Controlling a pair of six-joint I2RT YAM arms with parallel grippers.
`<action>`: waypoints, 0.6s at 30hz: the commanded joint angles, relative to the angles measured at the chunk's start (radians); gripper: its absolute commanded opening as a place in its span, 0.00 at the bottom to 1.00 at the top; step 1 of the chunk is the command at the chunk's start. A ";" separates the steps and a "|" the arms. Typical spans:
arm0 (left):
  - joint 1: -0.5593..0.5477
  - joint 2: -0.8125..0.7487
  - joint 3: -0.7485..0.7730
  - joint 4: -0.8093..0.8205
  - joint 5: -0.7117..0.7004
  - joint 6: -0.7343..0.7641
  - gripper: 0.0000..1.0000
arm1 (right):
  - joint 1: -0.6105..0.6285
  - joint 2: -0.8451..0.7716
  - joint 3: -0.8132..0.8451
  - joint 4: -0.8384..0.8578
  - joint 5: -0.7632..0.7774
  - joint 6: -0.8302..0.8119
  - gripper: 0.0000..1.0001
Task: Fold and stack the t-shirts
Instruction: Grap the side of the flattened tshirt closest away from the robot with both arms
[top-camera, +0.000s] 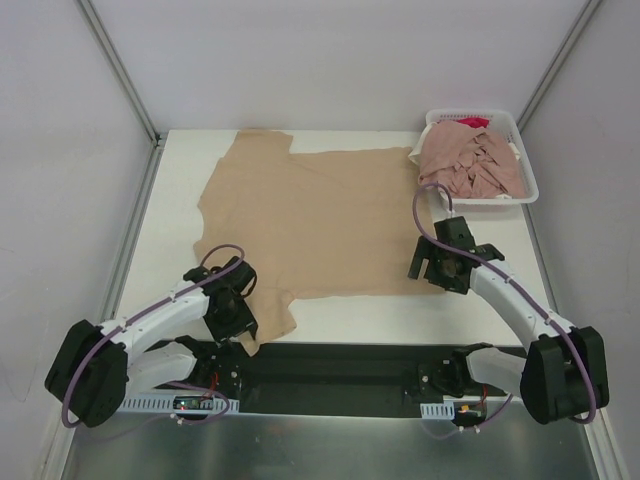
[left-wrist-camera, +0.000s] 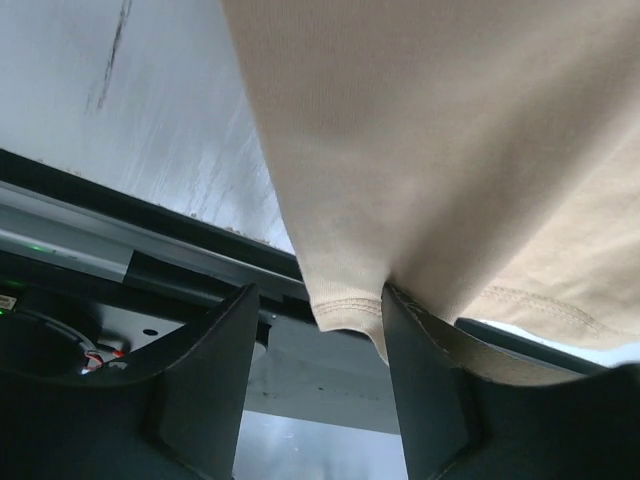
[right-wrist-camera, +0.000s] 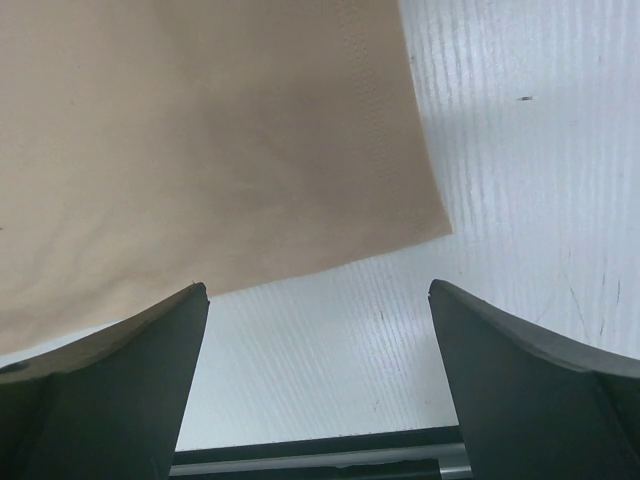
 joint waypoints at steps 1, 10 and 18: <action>-0.007 0.058 0.004 0.015 -0.032 -0.006 0.53 | -0.019 -0.029 -0.012 -0.003 0.018 0.017 0.97; -0.007 0.112 0.018 0.076 -0.081 -0.020 0.31 | -0.026 -0.018 -0.019 0.014 0.016 0.019 0.97; -0.007 0.128 0.029 0.096 -0.144 -0.029 0.00 | -0.034 -0.035 -0.030 0.014 0.022 0.023 0.97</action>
